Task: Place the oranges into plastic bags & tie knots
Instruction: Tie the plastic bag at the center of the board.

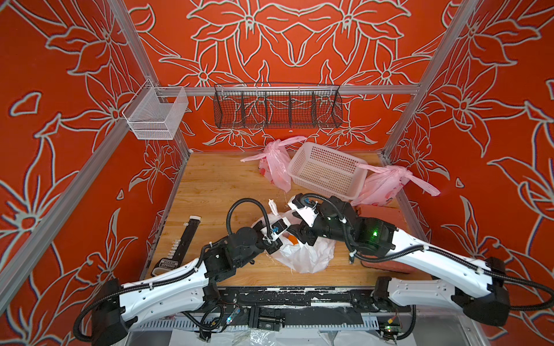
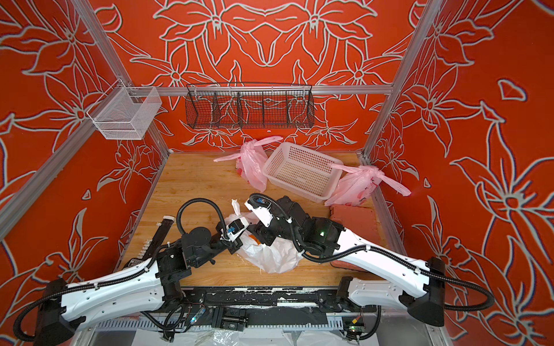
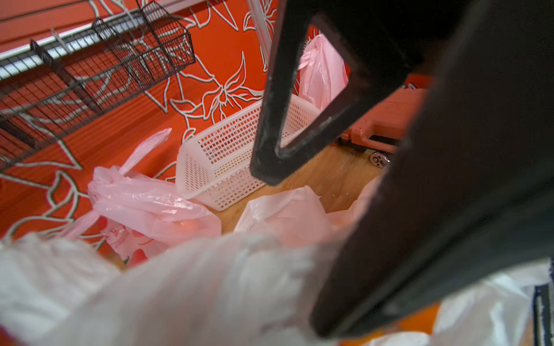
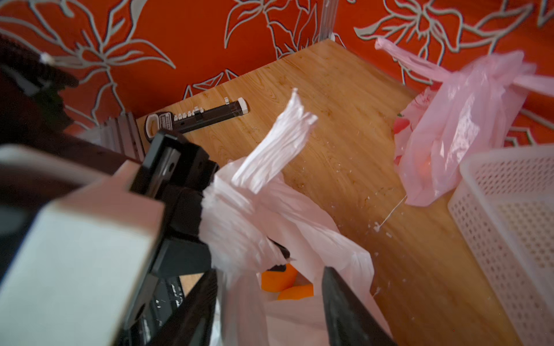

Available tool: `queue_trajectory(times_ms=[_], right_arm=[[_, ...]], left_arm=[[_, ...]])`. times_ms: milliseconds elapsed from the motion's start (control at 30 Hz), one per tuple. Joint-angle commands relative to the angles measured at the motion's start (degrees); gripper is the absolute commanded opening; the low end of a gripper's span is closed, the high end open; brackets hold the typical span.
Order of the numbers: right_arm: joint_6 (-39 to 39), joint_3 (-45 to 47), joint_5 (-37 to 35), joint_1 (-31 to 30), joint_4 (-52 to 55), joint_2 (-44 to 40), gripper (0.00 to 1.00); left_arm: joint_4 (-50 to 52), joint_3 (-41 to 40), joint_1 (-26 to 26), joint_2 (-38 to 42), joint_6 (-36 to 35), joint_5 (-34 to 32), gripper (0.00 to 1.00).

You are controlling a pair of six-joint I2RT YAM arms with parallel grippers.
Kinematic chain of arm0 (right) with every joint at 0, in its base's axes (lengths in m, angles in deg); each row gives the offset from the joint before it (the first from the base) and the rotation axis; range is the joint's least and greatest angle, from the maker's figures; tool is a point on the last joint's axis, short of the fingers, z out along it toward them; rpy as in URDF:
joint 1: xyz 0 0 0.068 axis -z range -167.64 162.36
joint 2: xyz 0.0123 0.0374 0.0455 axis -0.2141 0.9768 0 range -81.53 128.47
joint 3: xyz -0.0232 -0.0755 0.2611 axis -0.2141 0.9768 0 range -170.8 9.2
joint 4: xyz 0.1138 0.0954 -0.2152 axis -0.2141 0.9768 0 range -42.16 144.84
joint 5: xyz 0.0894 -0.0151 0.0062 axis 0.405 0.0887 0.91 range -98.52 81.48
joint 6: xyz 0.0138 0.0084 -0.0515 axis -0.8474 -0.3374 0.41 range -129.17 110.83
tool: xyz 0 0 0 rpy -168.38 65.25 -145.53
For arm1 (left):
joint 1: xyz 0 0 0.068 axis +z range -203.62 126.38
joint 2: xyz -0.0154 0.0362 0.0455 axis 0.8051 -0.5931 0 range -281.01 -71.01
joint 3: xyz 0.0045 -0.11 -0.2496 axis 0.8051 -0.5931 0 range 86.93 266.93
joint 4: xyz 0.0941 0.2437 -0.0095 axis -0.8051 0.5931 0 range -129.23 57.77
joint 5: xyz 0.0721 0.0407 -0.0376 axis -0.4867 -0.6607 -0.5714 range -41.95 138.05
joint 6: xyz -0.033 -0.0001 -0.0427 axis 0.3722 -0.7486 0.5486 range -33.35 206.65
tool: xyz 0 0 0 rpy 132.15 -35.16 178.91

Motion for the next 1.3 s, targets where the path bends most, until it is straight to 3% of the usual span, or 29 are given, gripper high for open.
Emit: queue_trajectory(times_ms=[0, 133, 500, 800, 1100, 1267], right_arm=[[-3.8, -2.5, -7.0, 0.6, 2.5, -4.0, 0.71], [-8.5, -5.6, -7.3, 2.5, 4.1, -3.3, 0.79], [-14.4, -37.8, 7.7, 4.3, 31.0, 19.7, 0.81], [-13.9, -47.2, 11.5, 4.3, 38.4, 29.5, 0.81], [-15.0, -50.8, 10.6, 5.6, 41.8, 35.1, 0.7], [-16.4, -51.1, 15.0, 6.1, 39.9, 36.8, 0.54]], left_arm=[[-2.4, 0.0, 0.2, -0.7, -8.7, 1.0, 0.0], [-2.7, 0.1, 0.4, -1.3, -13.4, 0.6, 0.0], [0.2, 1.4, 0.6, -2.3, -16.1, 0.6, 0.0], [0.6, 1.9, 0.7, -3.1, -16.3, 1.2, 0.0], [1.0, 2.0, 0.6, -3.3, -16.6, 1.6, 0.0], [1.2, 1.9, 0.7, -3.2, -16.7, 1.4, 0.0]])
